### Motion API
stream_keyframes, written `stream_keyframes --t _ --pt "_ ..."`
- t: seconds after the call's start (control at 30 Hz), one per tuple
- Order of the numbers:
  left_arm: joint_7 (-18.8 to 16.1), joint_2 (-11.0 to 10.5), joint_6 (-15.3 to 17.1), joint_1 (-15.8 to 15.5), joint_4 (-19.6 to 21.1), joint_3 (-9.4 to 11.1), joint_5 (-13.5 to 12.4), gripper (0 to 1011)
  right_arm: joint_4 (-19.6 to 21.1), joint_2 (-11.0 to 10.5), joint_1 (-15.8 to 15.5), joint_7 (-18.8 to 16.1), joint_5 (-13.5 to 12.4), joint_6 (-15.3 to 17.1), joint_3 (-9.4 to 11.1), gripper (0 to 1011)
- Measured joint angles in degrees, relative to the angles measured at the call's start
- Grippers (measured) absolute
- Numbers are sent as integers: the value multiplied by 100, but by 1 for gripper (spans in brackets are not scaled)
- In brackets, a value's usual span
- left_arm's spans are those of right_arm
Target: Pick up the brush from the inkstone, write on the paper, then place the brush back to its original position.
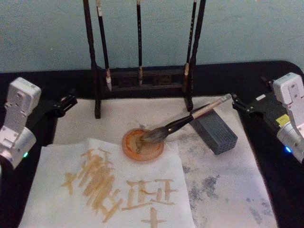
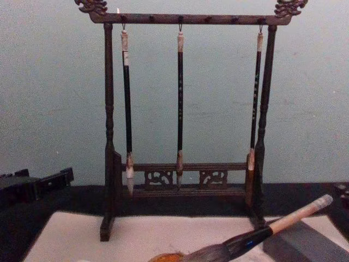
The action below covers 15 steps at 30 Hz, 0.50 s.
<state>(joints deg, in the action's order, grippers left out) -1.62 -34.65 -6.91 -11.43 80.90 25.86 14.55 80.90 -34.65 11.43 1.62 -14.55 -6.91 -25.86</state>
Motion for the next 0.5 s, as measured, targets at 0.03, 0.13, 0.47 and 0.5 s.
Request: stream_keyframes --t 0.03,0.13,0.47,0.5 --pt "0 0 0 0 0 0 0 1000 0 0 0 0 0 0 0 1006" --pt "0 0 0 0 0 0 0 1002 0 0 0 0 0 0 0 1008" --pt "0 0 0 0 0 0 0 1002 0 0 0 0 0 0 0 1006" --pt "0 0 0 0 0 0 0 1000 0 0 0 0 0 0 0 1008"
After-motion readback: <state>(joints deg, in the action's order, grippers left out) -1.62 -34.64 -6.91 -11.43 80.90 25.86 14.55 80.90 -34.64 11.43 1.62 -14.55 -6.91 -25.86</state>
